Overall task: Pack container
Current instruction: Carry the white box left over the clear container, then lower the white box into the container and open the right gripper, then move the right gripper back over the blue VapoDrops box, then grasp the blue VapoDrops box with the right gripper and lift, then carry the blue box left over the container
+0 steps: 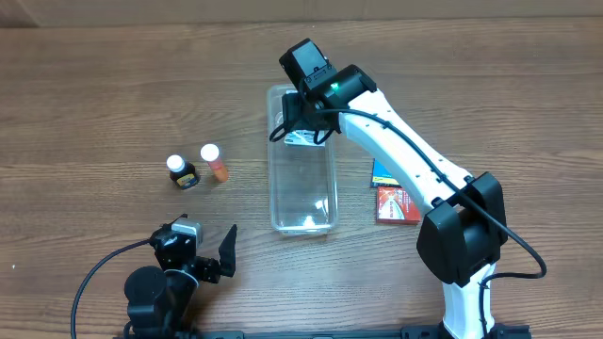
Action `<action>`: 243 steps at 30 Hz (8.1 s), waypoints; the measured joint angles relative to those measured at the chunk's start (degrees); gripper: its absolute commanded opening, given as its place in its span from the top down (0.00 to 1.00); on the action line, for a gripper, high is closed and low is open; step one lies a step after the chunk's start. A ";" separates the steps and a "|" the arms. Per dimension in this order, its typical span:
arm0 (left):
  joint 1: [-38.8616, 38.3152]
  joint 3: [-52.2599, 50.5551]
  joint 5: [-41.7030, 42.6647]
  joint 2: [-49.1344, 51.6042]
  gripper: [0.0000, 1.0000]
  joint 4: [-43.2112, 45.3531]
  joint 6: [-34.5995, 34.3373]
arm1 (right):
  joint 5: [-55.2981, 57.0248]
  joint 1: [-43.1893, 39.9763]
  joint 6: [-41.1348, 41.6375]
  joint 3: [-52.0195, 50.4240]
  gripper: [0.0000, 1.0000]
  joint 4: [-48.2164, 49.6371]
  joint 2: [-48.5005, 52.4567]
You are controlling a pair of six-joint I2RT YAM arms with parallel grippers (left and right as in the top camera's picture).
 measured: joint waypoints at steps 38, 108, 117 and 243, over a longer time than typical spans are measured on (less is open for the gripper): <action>0.02 0.00 0.00 0.00 0.00 0.00 0.00 | -3.61 -0.57 -11.17 0.96 0.28 3.54 6.08; 0.02 0.00 0.00 0.00 0.00 0.00 0.00 | -16.44 -30.77 22.36 -5.16 0.00 -22.97 -2.58; 0.02 0.00 0.00 0.00 0.00 0.00 0.00 | -18.60 -24.04 30.21 -13.94 0.00 -16.85 -2.38; 0.02 0.00 0.00 0.00 0.00 0.00 0.00 | -3.48 2.14 -15.28 -21.29 0.28 16.85 -11.67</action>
